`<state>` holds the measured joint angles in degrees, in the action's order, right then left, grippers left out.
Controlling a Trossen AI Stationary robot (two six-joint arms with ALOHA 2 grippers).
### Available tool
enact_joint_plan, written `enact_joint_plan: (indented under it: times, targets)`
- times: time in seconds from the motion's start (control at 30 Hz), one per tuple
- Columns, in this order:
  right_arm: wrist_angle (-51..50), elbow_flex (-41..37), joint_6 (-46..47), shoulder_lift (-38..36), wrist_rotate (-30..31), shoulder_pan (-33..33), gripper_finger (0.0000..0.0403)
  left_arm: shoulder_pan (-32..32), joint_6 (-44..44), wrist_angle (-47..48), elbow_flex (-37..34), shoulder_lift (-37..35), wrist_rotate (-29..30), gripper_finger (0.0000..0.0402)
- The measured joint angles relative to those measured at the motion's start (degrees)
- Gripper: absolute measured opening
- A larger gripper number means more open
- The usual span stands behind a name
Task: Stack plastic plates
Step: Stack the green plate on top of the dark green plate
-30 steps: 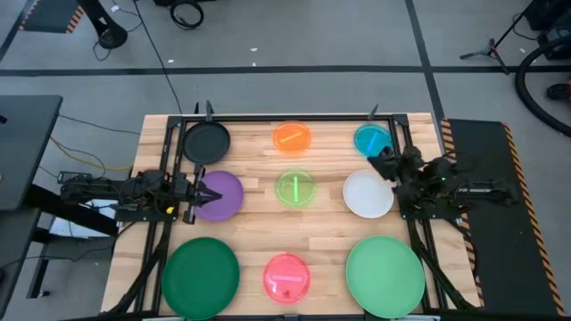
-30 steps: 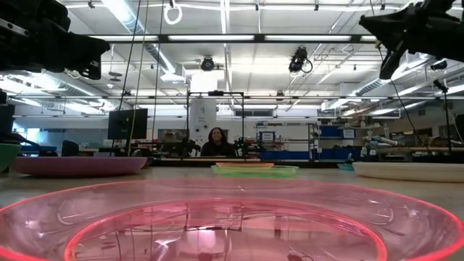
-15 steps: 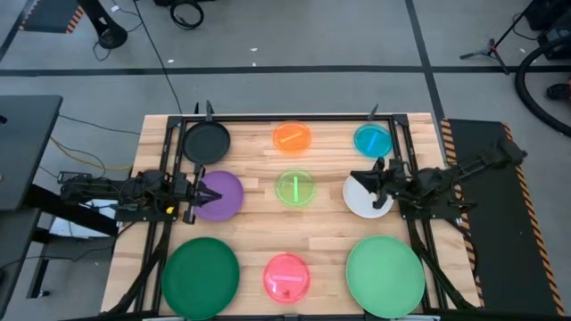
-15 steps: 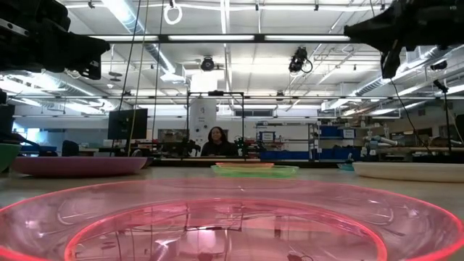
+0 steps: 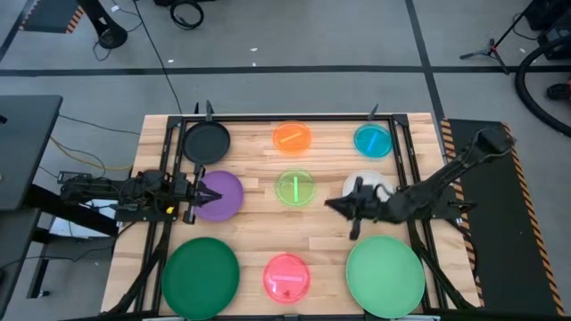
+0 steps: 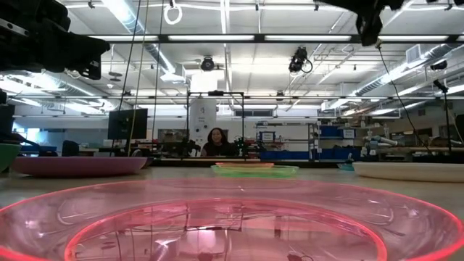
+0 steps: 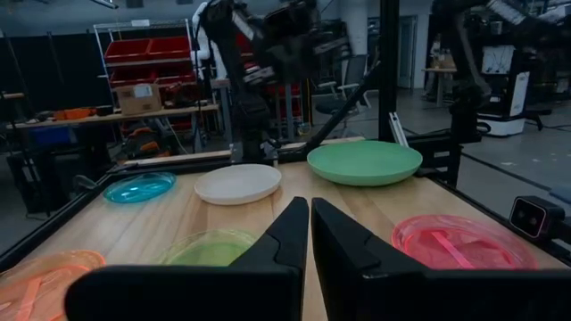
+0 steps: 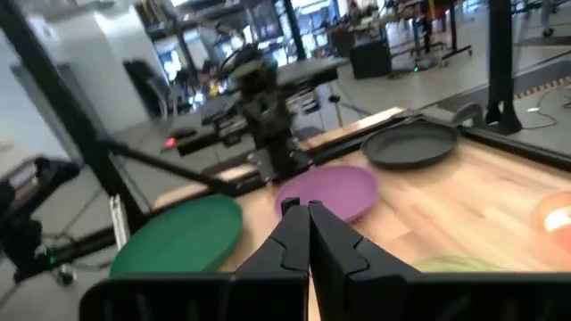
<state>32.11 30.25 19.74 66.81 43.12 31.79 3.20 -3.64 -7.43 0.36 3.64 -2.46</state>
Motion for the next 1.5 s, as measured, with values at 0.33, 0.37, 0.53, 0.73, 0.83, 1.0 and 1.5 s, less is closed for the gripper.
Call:
enact_joint_plan:
  times: [0.33, 0.37, 0.53, 0.73, 0.83, 1.0, 1.5]
  targets:
    - [-19.4, 24.9, 6.2, 20.7, 0.8, 3.6, 0.0006, 0.0, 0.0, 0.0, 0.0, 0.0, 0.0, 0.0027]
    - [-21.8, 27.2, 7.3, 22.2, 0.8, 3.8, 0.0006, 0.0, 0.0, 0.0, 0.0, 0.0, 0.0, 0.0027]
    - [-33.3, 36.5, 13.7, 27.7, 0.6, 5.4, 0.0006, 0.0, 0.0, 0.0, 0.0, 0.0, 0.0, 0.0027]
    - [-40.3, 42.2, 23.4, 33.2, -2.4, 7.4, 0.0016, 0.0, 0.0, 0.2, 0.0, 0.0, 0.0, 0.0027]
    - [-41.1, 42.7, 27.7, 35.9, -7.3, 8.2, 0.0041, 0.0, 0.0, 0.3, 0.0, 0.1, 0.0, 0.0027]
    - [-41.4, 42.8, 34.8, 39.4, -17.2, 8.0, 0.0106, 0.0, 0.0, 0.0, 0.0, 0.1, 0.0, 0.0027]
    - [-59.6, 53.6, 45.6, 40.0, -27.5, 6.4, 0.0147, 0.0, 0.0, 0.0, 0.0, 0.1, 0.0, 0.0027]
